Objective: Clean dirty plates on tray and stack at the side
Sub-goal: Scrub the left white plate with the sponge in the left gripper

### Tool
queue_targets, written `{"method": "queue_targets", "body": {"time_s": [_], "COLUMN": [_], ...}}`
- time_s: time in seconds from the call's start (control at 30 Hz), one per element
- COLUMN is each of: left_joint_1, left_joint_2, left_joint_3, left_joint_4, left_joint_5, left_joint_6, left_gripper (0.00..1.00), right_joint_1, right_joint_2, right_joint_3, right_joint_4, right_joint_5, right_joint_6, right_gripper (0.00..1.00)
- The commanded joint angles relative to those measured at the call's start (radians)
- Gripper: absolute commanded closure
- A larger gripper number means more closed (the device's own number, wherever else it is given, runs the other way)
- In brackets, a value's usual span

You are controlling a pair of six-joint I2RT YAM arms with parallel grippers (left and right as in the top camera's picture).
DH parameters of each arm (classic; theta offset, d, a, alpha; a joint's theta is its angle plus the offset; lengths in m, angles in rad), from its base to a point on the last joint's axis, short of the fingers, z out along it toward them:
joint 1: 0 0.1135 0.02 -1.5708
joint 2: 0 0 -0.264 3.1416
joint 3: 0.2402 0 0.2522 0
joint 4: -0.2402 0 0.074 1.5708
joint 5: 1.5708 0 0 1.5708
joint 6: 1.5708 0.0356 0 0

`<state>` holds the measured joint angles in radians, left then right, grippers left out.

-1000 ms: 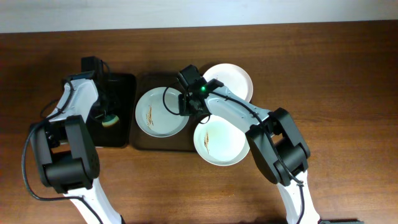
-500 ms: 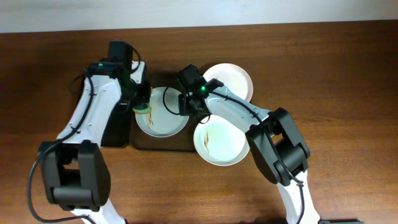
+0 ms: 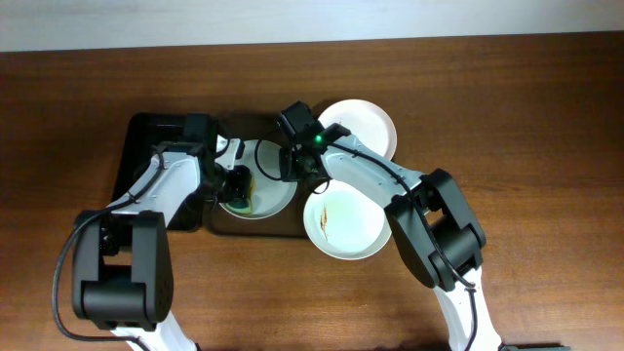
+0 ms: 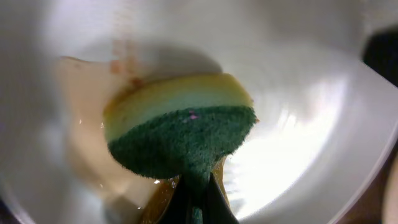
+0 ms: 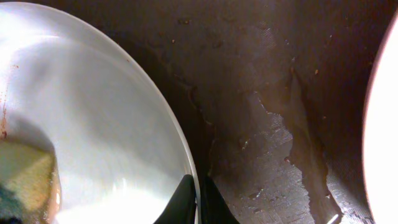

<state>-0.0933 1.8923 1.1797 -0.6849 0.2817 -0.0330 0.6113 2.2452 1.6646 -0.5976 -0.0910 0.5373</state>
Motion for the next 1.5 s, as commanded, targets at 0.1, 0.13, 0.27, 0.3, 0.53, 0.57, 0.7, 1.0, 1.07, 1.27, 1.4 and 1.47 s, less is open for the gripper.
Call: {"method": "queue_targets", "body": {"time_s": [0.1,0.13,0.27,0.3,0.53,0.57,0.7,1.0,1.07,1.27,1.4,1.47], "left_joint_1": [-0.005,-0.005,-0.002,-0.002,-0.003,-0.003,-0.002,-0.005,-0.007,0.064,0.145,0.170], "left_joint_2": [0.002,0.005,0.008,0.008,0.008,0.008,0.010,0.010,0.010,0.009,0.009,0.009], "left_joint_3": [-0.024,-0.024,-0.024,-0.024,-0.024,-0.024,-0.024,-0.024,-0.024,0.061,0.293,0.405], "left_joint_4": [0.229,0.258,0.177,0.100,-0.029,0.024,0.180,-0.079,-0.058,0.132,-0.115,-0.213], "left_joint_5": [-0.103,-0.148,-0.306,-0.300,0.245,0.260,-0.076,-0.153,0.120,0.178,0.175,0.175], "left_joint_6": [-0.035,-0.034,-0.069,-0.072,0.053,0.045,-0.079,-0.139,-0.035,-0.098,-0.092,-0.092], "left_gripper": [0.99,0.99,0.99,0.99,0.99,0.99,0.99,0.99,0.99,0.99,0.99,0.99], "right_joint_1": [0.001,0.001,0.001,0.001,0.001,0.001,0.001,0.001,0.001,0.001,-0.008,-0.019], "right_joint_2": [0.038,0.038,0.038,0.038,0.038,0.038,0.038,0.038,0.038,0.038,0.031,-0.012], "right_joint_3": [-0.005,-0.005,-0.005,-0.005,-0.005,-0.005,-0.005,-0.005,-0.005,-0.005,0.010,0.034], "right_joint_4": [-0.007,-0.008,-0.007,-0.007,0.003,0.002,0.000,-0.004,-0.004,-0.005,-0.025,-0.058], "right_joint_5": [-0.002,-0.002,-0.002,-0.002,-0.003,-0.003,-0.003,-0.003,-0.006,-0.006,-0.013,-0.013], "right_joint_6": [-0.005,-0.005,-0.005,-0.005,-0.005,-0.005,-0.005,-0.005,-0.005,-0.005,-0.006,-0.033], "right_gripper": [0.96,0.96,0.96,0.96,0.96,0.96,0.96,0.96,0.96,0.96,0.96,0.96]}}
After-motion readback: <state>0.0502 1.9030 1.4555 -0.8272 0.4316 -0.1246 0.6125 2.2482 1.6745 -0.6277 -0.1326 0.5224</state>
